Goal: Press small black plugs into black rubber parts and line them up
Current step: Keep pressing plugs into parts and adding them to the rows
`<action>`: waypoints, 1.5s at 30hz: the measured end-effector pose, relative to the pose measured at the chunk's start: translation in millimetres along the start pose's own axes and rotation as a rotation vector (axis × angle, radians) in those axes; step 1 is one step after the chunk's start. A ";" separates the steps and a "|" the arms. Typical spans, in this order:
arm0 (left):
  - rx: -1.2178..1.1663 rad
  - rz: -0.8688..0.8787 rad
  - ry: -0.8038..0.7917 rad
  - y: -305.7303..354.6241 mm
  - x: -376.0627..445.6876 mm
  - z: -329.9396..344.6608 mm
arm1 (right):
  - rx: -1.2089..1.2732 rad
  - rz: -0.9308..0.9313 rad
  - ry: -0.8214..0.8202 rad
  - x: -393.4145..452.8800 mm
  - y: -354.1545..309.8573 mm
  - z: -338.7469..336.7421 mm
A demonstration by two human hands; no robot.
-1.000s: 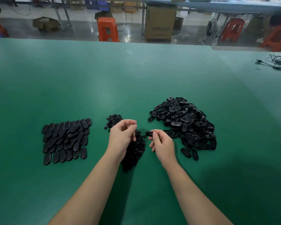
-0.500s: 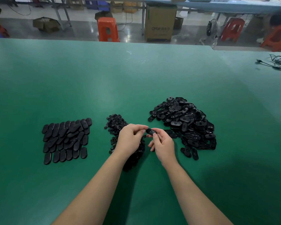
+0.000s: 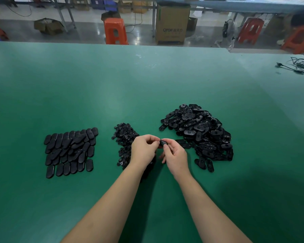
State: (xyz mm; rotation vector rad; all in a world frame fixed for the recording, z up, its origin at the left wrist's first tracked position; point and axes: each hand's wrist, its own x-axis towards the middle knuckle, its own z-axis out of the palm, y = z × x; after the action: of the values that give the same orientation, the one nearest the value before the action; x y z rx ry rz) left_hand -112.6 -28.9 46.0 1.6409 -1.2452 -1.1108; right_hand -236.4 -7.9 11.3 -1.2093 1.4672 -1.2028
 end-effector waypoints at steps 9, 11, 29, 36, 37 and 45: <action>0.133 0.028 0.046 12.1 -4.3 4.2 | -0.026 -0.011 -0.016 -0.2 1.1 -1.5; 0.113 0.010 0.045 12.8 -4.1 5.0 | -0.026 -0.009 -0.015 0.6 1.8 -1.0; 0.092 0.002 -0.050 6.7 3.5 0.5 | 0.085 -0.011 0.000 5.2 9.5 -2.4; 0.075 -0.016 -0.088 7.6 0.1 1.1 | 0.061 -0.015 0.001 5.6 10.5 -2.1; 0.097 -0.012 -0.080 8.4 -0.6 1.2 | 0.057 -0.011 0.002 5.6 10.3 -1.9; 0.231 0.018 -0.053 16.5 -4.0 1.2 | 0.038 -0.004 0.000 6.5 8.5 -2.8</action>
State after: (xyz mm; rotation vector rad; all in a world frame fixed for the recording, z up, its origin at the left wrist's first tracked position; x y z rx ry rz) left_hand -119.1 -28.7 61.7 1.7756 -1.4646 -1.0359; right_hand -241.6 -13.4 3.1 -1.1871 1.4360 -1.2288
